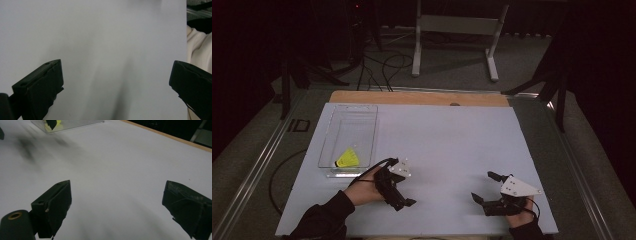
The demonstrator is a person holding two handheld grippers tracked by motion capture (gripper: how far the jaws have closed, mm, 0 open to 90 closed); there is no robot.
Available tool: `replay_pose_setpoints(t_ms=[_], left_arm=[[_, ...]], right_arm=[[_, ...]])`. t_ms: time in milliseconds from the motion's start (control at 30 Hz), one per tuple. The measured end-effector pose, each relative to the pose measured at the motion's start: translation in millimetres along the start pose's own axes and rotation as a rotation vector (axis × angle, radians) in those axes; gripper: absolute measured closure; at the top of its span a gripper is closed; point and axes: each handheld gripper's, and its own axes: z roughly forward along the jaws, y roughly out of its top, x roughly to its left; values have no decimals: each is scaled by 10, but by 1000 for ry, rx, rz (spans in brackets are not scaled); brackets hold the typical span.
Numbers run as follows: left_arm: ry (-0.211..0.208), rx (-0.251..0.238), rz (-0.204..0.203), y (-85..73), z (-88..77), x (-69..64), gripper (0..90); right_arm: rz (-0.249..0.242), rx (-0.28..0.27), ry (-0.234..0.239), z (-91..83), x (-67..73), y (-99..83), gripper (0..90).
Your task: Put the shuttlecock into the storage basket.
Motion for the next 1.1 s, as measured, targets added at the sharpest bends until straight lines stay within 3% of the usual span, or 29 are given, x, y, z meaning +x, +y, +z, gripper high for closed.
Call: replay_pose_setpoints(t_ms=[167, 433, 467, 567, 667, 800, 833, 1100], left_arm=[[-7, -17, -25, -139, -9, 1, 1], [19, -47, -57, -351, -129, -26, 1], [20, -49, -78, -381, -131, -37, 1], [32, -41, -81, -437, -144, -43, 1], [28, -67, -110, -537, -173, -36, 1], [44, -61, -122, -611, -199, -36, 1], [53, -75, -142, -695, -236, -39, 1], [94, -113, -197, -911, -366, -84, 1]], right_arm=[[1, 0, 0, -4, 1, 2, 91], [-2, 3, 5, 3, 5, 2, 91], [-3, 2, 4, 4, 5, 2, 91], [-4, 3, 6, 4, 4, 2, 91], [-2, 4, 5, 6, 8, 2, 91], [-2, 3, 4, 8, 11, 3, 91], [-1, 6, 5, 7, 8, 0, 91], [-5, 8, 4, 13, 9, -3, 91]])
